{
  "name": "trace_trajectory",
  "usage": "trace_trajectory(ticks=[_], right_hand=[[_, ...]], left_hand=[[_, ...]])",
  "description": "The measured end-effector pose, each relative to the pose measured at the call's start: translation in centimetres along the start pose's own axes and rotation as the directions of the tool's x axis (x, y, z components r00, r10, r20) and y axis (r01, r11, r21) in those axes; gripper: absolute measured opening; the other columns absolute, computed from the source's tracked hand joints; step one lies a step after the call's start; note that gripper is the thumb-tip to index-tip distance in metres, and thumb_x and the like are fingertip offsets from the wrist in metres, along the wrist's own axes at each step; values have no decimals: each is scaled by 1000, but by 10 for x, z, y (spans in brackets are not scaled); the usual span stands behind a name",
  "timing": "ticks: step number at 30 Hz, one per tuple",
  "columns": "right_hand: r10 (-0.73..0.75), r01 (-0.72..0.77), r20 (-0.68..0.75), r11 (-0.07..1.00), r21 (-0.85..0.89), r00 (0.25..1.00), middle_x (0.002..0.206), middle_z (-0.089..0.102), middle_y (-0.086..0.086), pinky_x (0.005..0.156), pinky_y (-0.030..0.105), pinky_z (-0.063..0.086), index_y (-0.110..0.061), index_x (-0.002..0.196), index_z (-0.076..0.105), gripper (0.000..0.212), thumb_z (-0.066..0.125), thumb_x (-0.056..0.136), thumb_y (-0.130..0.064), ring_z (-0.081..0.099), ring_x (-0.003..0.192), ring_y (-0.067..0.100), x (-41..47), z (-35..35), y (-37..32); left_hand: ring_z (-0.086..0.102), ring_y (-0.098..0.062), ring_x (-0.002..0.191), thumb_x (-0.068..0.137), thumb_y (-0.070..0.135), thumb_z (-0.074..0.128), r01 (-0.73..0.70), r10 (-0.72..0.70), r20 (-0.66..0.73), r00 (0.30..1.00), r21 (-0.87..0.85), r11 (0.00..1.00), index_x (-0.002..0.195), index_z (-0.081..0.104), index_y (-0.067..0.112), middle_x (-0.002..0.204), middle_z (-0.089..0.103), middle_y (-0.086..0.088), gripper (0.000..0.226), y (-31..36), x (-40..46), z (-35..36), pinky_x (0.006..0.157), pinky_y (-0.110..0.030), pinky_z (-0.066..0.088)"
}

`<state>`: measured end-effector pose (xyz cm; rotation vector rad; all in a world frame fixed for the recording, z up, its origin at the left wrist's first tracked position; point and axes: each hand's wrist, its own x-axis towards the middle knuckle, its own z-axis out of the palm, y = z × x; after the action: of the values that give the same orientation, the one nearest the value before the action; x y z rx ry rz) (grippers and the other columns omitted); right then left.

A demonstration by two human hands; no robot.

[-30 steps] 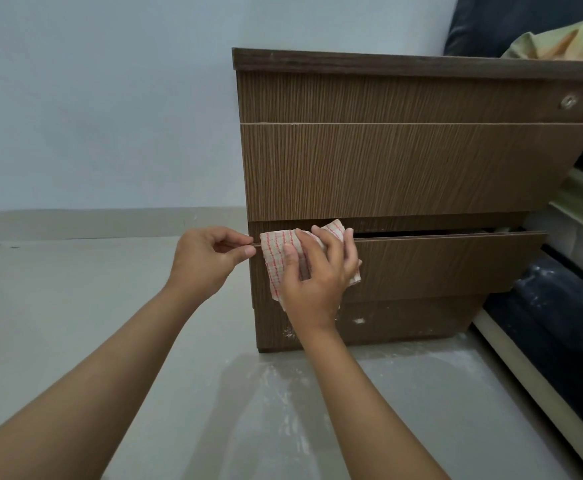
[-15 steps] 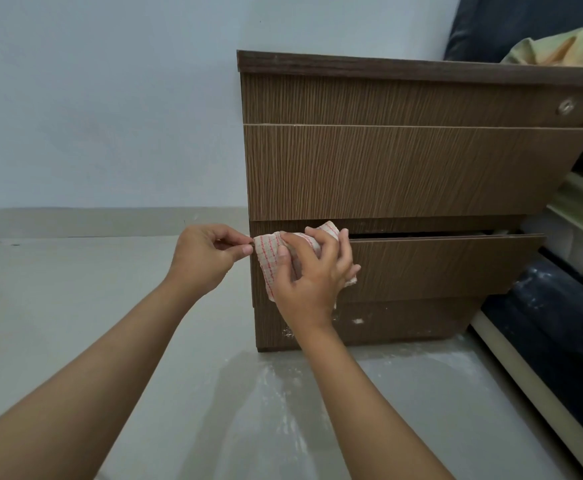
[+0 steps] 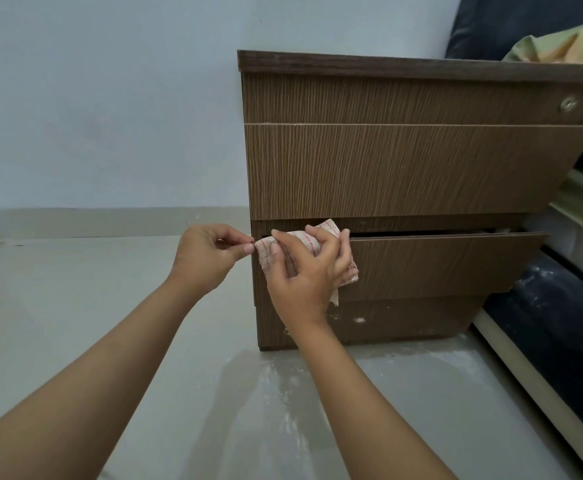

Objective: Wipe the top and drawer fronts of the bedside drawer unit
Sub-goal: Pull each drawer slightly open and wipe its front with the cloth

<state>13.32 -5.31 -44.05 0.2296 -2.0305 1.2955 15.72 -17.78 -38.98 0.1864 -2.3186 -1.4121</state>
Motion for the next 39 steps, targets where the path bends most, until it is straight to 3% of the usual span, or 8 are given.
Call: trace_trajectory(ticks=[7,14,23,28,31,33,36,39], right_hand=[[-15,15,10,1000,-11,1000,127,48,-8,103,70,7,-38,90,69,8,65,84,-35,10,142,25,-1,-2,3],[-45,42,-116,999,-28,992,122,50,8,100,67,25,-27,89,71,12,72,79,-21,30,132,38,-16,2,17],[313,-284,-187,944,168,931,122,35,10,84,49,50,-17,94,63,17,71,79,-20,33,114,26,-44,25,37],[301,-251,-233,943,220,925,128,31,14,96,20,35,-11,103,61,24,68,81,-14,33,117,23,-45,36,30],[310,-251,-238,935,248,920,133,28,12,100,20,33,-10,117,55,36,66,83,-13,31,124,20,-45,38,26],[340,-274,-242,924,268,909,141,23,11,106,19,28,-7,131,43,52,65,84,-15,25,132,17,-45,39,24],[385,-332,-189,906,261,903,156,-4,6,104,0,8,-4,147,13,74,57,90,-23,3,142,14,-46,44,22],[406,-371,-117,897,239,907,152,-28,-1,109,10,-6,-8,146,-10,78,43,95,-34,-20,142,14,-49,51,23]], left_hand=[[68,-25,81,75,10,75,-2,2,-5,1000,-9,1000,72,70,22,82,72,-5,14,0,-1,0,81,-36,55],[67,-25,82,76,11,74,0,0,-27,1000,13,1000,73,70,22,83,72,-5,13,1,-2,2,79,-37,54],[67,-26,82,76,12,74,3,-2,-37,999,19,1000,69,68,26,82,72,-4,17,0,-1,3,80,-38,55],[67,-31,82,77,10,73,3,-2,-36,999,23,1000,69,68,25,83,72,-9,17,-1,0,4,79,-40,53],[66,-31,81,77,11,73,-5,5,-34,999,22,1000,71,69,22,82,72,-9,13,-2,0,4,76,-37,53],[66,-33,81,77,11,73,-3,3,-36,999,18,1000,73,70,20,83,72,-11,11,-2,0,4,76,-38,53],[65,-33,80,77,10,73,-8,8,-39,999,17,1000,73,70,19,84,72,-13,10,-1,0,5,75,-37,53],[65,-32,81,78,11,73,-12,13,-43,999,19,1000,75,70,18,83,72,-12,8,-2,0,5,76,-37,53]])
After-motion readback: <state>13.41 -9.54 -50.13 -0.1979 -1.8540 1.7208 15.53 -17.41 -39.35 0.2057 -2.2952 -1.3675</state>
